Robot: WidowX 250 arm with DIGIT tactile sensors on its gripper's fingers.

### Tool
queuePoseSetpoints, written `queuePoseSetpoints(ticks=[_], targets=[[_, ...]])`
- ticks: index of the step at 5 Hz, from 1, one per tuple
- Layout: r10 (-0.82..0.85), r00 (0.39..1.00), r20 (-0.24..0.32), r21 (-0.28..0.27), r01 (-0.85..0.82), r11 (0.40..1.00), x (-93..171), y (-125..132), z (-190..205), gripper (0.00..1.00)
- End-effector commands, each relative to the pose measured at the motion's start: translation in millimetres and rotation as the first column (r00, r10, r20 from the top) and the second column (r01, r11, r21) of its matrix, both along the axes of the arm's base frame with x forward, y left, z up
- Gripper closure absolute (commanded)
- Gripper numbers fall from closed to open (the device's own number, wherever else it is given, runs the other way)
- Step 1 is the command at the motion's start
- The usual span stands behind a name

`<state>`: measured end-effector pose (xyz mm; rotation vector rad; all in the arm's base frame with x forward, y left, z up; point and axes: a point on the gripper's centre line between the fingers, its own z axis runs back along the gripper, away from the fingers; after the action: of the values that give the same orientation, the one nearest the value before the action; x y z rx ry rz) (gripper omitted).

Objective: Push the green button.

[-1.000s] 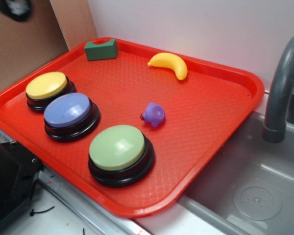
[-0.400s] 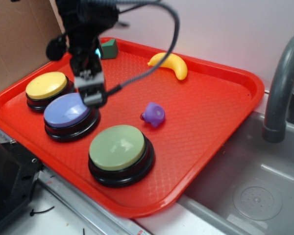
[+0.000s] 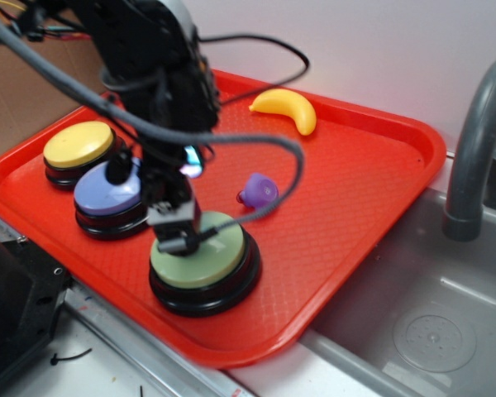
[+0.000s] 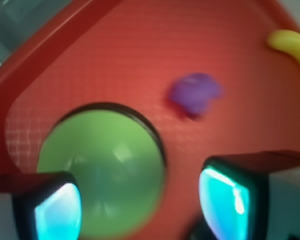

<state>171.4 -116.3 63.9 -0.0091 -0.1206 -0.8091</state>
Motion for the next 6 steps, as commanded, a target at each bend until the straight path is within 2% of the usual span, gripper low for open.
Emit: queuePoseSetpoints(ticks=[1,2,3,6], targets=[[-0.09,0.993,-0.082,-0.051,0.086,0.995,5.9,-14.1,-19.4,0.0],[-0.119,0.99,-0.072,-0.019,0.118,0.993,8.2,-16.4,-3.7,0.0],[-0.13,0.991,-0.036,0.011,0.13,0.991,10.7,-17.2,23.5,0.0],[0.012,1.0,-0.001,0.009,-0.012,1.0,-10.1,-1.1,65.3,0.0]])
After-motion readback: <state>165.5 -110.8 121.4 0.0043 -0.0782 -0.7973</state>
